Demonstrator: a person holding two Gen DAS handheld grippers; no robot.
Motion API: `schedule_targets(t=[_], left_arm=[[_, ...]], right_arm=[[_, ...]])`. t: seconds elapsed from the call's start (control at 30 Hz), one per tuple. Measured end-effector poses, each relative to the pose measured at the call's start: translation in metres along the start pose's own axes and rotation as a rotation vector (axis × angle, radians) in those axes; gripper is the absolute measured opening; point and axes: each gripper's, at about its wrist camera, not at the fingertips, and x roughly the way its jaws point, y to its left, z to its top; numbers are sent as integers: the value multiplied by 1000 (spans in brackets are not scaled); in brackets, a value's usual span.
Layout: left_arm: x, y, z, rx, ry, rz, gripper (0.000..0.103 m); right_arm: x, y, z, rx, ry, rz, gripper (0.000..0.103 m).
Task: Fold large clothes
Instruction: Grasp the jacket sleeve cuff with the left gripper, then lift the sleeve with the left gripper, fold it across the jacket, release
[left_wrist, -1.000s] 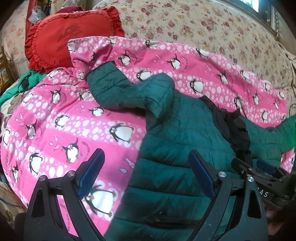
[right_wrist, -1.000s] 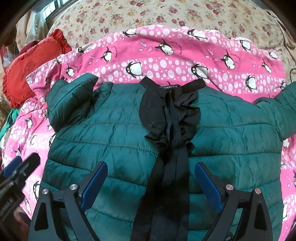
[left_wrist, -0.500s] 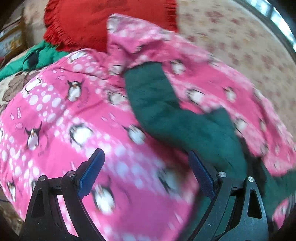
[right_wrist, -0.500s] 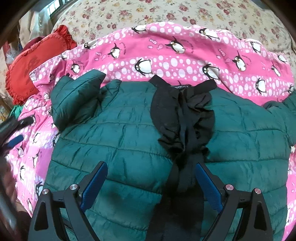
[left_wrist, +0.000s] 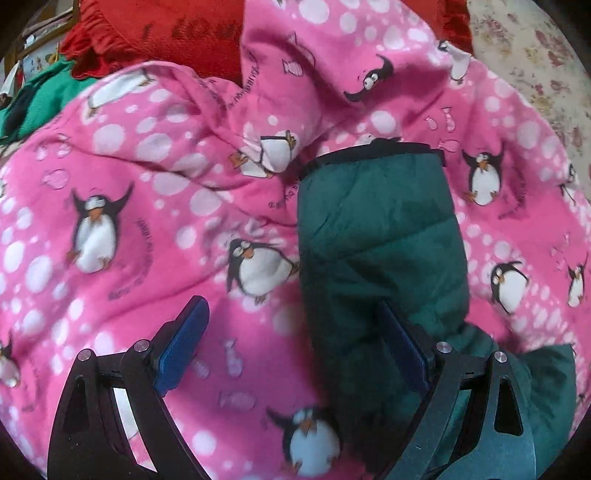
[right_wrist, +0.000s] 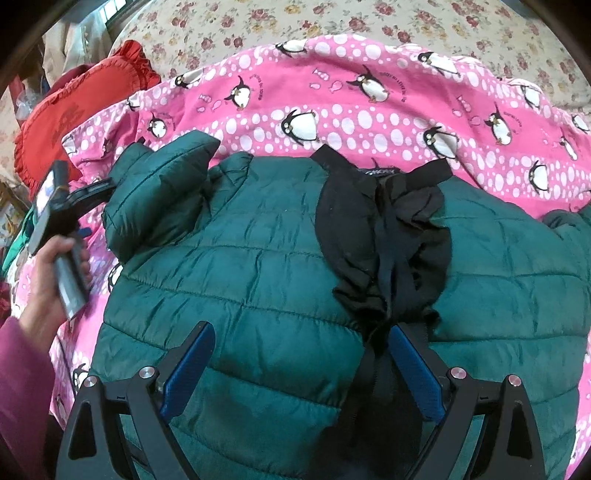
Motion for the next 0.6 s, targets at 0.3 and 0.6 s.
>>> schedule_targets(t=[0.3,0.6], left_arm=[[30,0,9,-45,81,-133,24],[-34,29,35,28,-35,-154,8]], right_arm=[[14,6,-3,-17,38,9,95],[6,2,-8,9,32,23,95]])
